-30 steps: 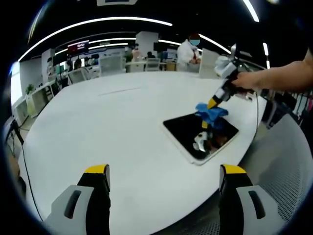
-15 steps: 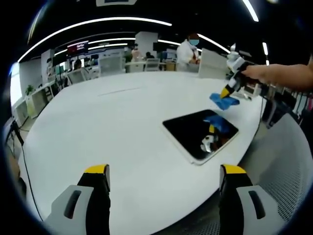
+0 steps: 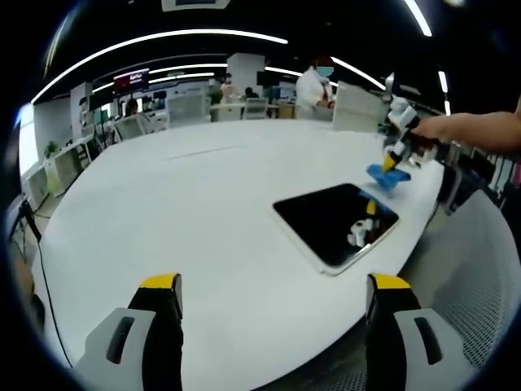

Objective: Wipe the mirror surface with the cleaning cloth until all visible marks leave the cleaned area.

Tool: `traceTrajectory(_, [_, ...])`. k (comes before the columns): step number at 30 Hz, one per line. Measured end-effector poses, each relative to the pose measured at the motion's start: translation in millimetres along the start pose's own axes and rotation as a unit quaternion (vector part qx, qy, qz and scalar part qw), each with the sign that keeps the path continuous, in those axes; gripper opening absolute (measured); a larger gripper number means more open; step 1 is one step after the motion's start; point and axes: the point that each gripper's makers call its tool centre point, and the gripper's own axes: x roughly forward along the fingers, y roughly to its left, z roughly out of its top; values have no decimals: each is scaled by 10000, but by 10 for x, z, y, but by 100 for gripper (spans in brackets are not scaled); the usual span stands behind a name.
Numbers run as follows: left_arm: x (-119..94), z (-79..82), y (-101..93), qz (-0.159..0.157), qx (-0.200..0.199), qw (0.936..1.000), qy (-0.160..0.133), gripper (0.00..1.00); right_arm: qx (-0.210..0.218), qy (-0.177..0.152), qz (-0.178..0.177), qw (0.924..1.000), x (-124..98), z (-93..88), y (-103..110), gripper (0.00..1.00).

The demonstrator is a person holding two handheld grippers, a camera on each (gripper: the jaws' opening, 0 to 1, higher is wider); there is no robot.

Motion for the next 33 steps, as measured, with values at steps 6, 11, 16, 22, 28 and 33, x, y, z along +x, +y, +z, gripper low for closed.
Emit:
traceTrajectory(6, [0, -5, 9, 21, -16, 10000, 13, 93, -116, -185, -94, 9997, 134, 21, 11, 3])
traceTrajectory(11, [-1, -7, 17, 46, -39, 10000, 11, 93, -165, -148, -115, 9997, 243, -8, 50, 3])
traceTrajectory(16, [-2, -9, 17, 65, -48, 10000, 30, 93, -383, -359, -236, 9983, 309, 88, 54, 3])
traceTrajectory(22, [2, -21, 17, 67, -49, 9999, 66, 93, -438, -419, -276, 9978, 401, 70, 41, 4])
traceTrajectory(28, [4, -19, 17, 71, -82, 9999, 63, 93, -709, -566, -55, 9959, 353, 62, 52, 6])
traceTrajectory(33, [7, -6, 17, 90, -129, 9999, 42, 93, -768, -892, 242, 9928, 227, 79, 146, 24])
